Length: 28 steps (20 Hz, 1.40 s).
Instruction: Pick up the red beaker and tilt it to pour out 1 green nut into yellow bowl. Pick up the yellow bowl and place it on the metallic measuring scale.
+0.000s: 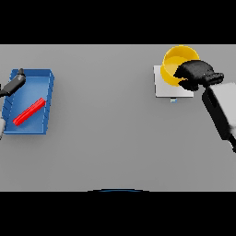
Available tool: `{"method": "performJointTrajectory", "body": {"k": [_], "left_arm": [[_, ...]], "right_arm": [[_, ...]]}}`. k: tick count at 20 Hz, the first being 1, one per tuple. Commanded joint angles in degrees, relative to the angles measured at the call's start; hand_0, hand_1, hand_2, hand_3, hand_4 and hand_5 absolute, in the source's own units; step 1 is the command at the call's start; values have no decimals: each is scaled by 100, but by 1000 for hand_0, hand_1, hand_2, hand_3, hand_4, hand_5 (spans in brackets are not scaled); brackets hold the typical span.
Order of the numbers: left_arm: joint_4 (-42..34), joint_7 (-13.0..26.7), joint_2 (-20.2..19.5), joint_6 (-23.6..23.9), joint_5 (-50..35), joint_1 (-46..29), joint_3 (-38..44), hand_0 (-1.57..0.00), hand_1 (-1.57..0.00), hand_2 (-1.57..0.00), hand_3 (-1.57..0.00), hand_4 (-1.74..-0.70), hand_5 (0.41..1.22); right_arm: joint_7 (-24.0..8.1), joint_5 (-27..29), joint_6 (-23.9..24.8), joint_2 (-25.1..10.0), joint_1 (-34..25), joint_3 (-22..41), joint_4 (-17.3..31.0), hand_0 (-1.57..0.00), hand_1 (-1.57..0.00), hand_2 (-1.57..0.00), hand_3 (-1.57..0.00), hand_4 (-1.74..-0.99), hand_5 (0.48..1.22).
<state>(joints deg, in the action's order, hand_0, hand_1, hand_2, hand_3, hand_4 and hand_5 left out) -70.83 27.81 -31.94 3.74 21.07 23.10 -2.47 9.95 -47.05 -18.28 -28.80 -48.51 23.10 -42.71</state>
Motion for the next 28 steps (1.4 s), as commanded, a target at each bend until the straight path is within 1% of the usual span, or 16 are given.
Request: {"method": "performJointTrajectory", "body": {"k": [1, 3, 6, 8, 9, 10, 11, 12, 14, 15, 16, 18, 21, 22, 25, 28], "left_arm": [[31, -5, 50, 37, 32, -16, -35, 1, 1, 1, 1, -722, 678], [40, -18, -22, 23, -14, 4, 43, 1, 1, 1, 1, -728, 675], [109, -110, -2, 40, 40, 30, -7, 1, 1, 1, 1, -723, 671], [175, -108, -24, 10, 42, 50, -3, 1, 1, 1, 1, -722, 668], [157, -144, 3, 40, 71, 27, -35, 1, 1, 1, 1, -724, 667], [180, -109, 5, 43, 68, 91, -22, 1, 1, 1, 1, -725, 669], [190, -119, 7, 15, 69, 80, -41, 1, 1, 1, 1, -724, 671], [191, -55, 29, 43, 89, 120, -47, 1, 1, 1, 1, -722, 671], [223, -41, 56, 42, 83, 119, -54, 1, 1, 1, 1, -719, 668], [223, -117, 64, 72, 74, 73, -44, 1, 1, 1, 1, -719, 667], [214, -71, 79, 64, 54, 83, -38, 1, 1, 1, 1, -718, 666], [277, -189, 85, 80, 40, 99, -24, 1, 1, 1, 1, -721, 663], [307, -107, 28, 76, 73, 148, -7, 1, 1, 1, 1, -722, 664], [284, -107, 58, 83, 80, 136, -31, 1, 1, 1, 1, -722, 664], [221, -116, 60, 110, 72, 102, -18, 1, 1, 1, 1, -726, 665], [234, -91, 67, 106, 109, 67, -52, 1, 1, 1, 1, -722, 664]], "right_arm": [[34, -8, 73, 47, 1, -4, 97, -1571, -1571, -1396, -1346, -1741, 1221], [104, 14, 143, 147, 11, -17, 229, -1571, -1571, -1362, -1338, -1741, 1221], [288, 91, 182, 140, 14, -63, 329, -1556, -1571, -1338, -1436, -1741, 1221], [190, 85, 201, 163, -30, -71, 400, -1464, -1571, -1335, -1451, -1741, 1221], [234, 109, 167, 169, -32, -71, 418, -1448, -1501, -1382, -1390, -1734, 1221], [180, 125, 187, 226, -83, -97, 481, -1472, -1479, -1420, -1244, -1736, 1221], [276, 132, 200, 193, -68, -94, 473, -1492, -1484, -1450, -1097, -1737, 1221], [230, 150, 134, 176, -33, -98, 401, -1439, -1337, -1286, -990, -1688, 1221], [91, 98, 124, 247, -17, -47, 381, -990, -882, -921, -796, -1629, 1080], [177, 33, 71, 182, -71, 6, 426, -792, -705, -782, -723, -1609, 1029], [142, -27, 19, 179, -90, 72, 392, -634, -564, -660, -661, -1593, 987], [243, -85, 17, 186, -143, 131, 482, -405, -360, -464, -552, -1567, 929], [500, -95, 69, 161, -160, 162, 502, -207, -184, -244, -429, -1552, 876], [491, -57, 75, 166, -181, 111, 558, -165, -147, -195, -394, -1546, 856], [518, -89, 233, 241, -215, 101, 719, -84, -75, -99, -296, -1530, 809], [426, -28, 73, 175, -158, 66, 641, -43, -38, -50, -219, -1509, 774]]}}
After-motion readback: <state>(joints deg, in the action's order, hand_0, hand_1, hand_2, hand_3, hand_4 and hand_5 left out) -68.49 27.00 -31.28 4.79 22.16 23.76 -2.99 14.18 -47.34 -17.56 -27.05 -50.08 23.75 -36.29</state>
